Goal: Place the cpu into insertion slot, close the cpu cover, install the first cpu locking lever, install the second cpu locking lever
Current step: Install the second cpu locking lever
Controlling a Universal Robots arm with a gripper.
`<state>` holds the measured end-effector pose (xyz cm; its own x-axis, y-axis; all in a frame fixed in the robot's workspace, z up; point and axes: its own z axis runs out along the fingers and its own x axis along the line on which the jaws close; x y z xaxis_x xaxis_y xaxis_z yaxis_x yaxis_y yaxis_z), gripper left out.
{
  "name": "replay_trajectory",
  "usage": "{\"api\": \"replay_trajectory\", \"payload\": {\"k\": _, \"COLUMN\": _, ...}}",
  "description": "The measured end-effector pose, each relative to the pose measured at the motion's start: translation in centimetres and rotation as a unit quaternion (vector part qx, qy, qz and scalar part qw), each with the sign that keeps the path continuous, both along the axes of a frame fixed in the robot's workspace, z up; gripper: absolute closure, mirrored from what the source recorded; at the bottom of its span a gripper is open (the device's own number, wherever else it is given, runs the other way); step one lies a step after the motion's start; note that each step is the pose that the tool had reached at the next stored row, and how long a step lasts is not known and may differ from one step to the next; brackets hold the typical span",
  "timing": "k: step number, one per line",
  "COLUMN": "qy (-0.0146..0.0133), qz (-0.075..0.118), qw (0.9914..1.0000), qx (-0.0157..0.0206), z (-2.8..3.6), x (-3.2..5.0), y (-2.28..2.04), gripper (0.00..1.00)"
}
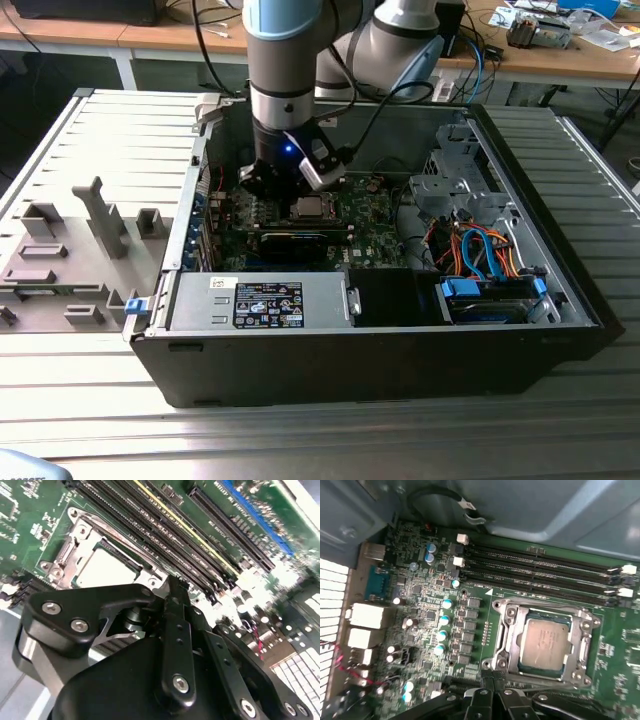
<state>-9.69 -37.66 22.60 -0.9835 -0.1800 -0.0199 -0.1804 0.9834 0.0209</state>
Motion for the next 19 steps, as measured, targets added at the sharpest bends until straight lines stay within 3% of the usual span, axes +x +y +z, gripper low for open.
{"api": "replay_trajectory", "payload": {"k": 2, "qy": 0.0000, "qz": 0.000, "qw": 1.00000, "qx": -0.0024, "z": 0.62, "x": 0.00, "y": 0.00, "gripper": 0.89}}
{"api": "replay_trajectory", "payload": {"k": 4, "qy": 0.0001, "qz": 0.000, "qw": 0.99999, "qx": -0.0050, "z": 1.91, "x": 0.01, "y": 0.04, "gripper": 0.89}}
{"api": "replay_trajectory", "payload": {"k": 7, "qy": 0.0000, "qz": 0.000, "qw": 0.99998, "qx": -0.0065, "z": 2.86, "x": 0.01, "y": 0.08, "gripper": 0.89}}
{"api": "replay_trajectory", "payload": {"k": 9, "qy": 0.0001, "qz": 0.000, "qw": 0.99996, "qx": -0.0091, "z": 3.87, "x": 0.02, "y": 0.11, "gripper": 0.89}}
{"api": "replay_trajectory", "payload": {"k": 15, "qy": 0.0003, "qz": -0.006, "qw": 0.99994, "qx": -0.0098, "z": 3.85, "x": 0.13, "y": 0.09, "gripper": 0.89}}
{"api": "replay_trajectory", "payload": {"k": 19, "qy": 0.0003, "qz": -0.012, "qw": 0.99988, "qx": -0.0097, "z": 3.38, "x": 0.72, "y": -0.29, "gripper": 0.89}}
